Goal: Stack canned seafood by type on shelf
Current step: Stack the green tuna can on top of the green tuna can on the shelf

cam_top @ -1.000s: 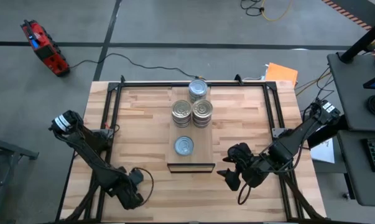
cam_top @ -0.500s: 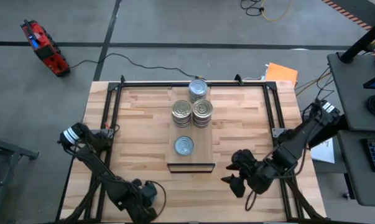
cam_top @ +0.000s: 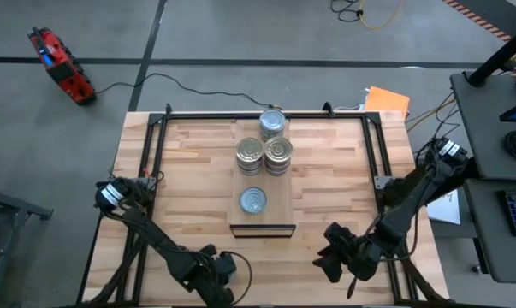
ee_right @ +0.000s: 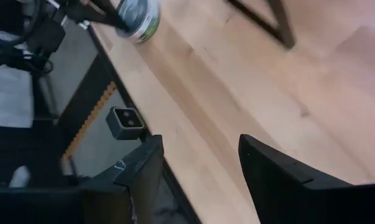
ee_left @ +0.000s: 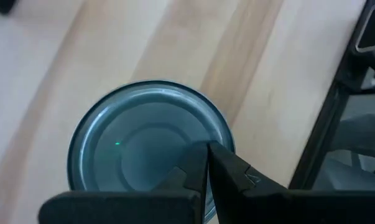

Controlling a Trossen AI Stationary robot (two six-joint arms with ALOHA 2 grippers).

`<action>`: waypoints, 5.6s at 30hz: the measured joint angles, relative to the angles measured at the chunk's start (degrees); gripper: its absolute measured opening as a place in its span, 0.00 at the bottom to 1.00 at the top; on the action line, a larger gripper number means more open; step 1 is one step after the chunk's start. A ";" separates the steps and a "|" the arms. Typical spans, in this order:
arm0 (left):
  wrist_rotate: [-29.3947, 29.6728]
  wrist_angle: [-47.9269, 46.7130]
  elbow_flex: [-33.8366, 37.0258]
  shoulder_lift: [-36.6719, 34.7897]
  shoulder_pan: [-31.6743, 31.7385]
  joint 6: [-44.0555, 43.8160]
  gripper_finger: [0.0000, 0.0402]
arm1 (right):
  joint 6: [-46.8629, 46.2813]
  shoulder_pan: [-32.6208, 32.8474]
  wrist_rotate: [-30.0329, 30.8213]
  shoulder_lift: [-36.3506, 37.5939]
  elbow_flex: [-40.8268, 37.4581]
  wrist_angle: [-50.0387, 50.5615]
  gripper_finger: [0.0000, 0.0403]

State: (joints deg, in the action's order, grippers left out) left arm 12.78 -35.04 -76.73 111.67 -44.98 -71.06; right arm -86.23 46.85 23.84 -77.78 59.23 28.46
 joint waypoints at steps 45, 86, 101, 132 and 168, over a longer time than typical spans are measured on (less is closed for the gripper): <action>0.15 19.37 23.25 -18.04 -5.07 -2.98 0.00 | -12.86 -1.69 2.27 -32.88 13.05 -27.32 0.03; 12.52 39.78 25.59 -8.15 -3.85 3.75 0.00 | -15.09 -5.62 6.93 -36.79 14.61 -27.30 0.03; 11.28 40.44 21.25 -7.34 -2.96 10.61 0.00 | -16.88 -5.64 7.90 -36.79 14.61 -27.62 0.03; 12.22 34.45 21.27 -5.96 -1.04 13.31 0.00 | -12.12 -6.14 9.64 -45.26 22.99 -28.82 0.65; 17.27 37.71 23.99 -3.51 -4.63 5.42 0.00 | -7.43 -9.16 6.32 -45.07 22.95 -30.50 0.81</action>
State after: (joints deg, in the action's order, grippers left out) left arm 30.04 2.67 -52.74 108.15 -49.61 -65.64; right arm -93.66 37.69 30.17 -122.85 82.18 -2.05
